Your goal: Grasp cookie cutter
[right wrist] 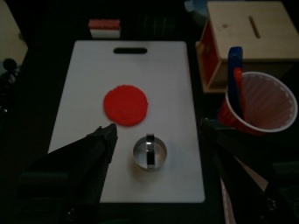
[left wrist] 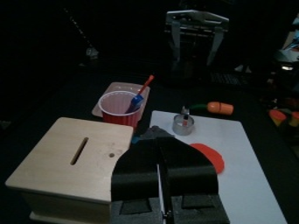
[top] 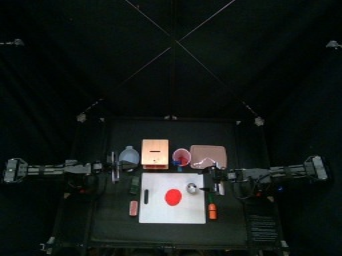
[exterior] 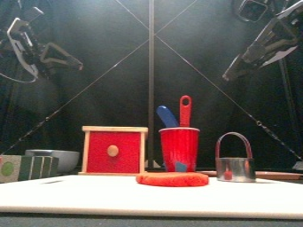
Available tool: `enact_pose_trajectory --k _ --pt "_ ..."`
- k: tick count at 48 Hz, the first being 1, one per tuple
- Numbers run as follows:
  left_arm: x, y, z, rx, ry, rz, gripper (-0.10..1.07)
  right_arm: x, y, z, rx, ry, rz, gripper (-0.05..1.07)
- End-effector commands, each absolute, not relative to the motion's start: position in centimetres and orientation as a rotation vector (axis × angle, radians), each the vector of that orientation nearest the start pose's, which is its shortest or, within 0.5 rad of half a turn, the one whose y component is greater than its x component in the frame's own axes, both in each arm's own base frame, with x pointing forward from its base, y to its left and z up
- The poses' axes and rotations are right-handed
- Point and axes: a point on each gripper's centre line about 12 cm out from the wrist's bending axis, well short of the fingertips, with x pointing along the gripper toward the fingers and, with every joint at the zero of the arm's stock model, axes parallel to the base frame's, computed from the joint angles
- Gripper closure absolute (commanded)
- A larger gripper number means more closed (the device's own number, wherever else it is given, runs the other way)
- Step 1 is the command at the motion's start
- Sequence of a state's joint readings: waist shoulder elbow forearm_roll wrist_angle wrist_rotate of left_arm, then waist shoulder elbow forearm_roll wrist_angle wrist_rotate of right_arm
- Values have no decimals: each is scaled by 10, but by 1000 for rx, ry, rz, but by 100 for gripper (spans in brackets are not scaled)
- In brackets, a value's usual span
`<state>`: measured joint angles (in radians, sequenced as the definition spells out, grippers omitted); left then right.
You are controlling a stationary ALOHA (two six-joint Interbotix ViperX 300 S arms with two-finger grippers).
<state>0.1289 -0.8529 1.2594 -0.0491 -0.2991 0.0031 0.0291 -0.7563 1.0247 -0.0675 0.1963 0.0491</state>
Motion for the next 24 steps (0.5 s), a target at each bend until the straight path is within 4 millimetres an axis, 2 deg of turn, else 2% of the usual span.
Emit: enact_pose_trajectory --k 1,9,24 --pt "210 27 250 -45 73 137 98 231 5 256 -24 397 21 -1" --pt "210 27 250 -42 71 136 98 228 5 248 -24 397 23 -1" --pt "209 27 246 -37 84 134 98 228 -2 245 -29 406 -6 -1"
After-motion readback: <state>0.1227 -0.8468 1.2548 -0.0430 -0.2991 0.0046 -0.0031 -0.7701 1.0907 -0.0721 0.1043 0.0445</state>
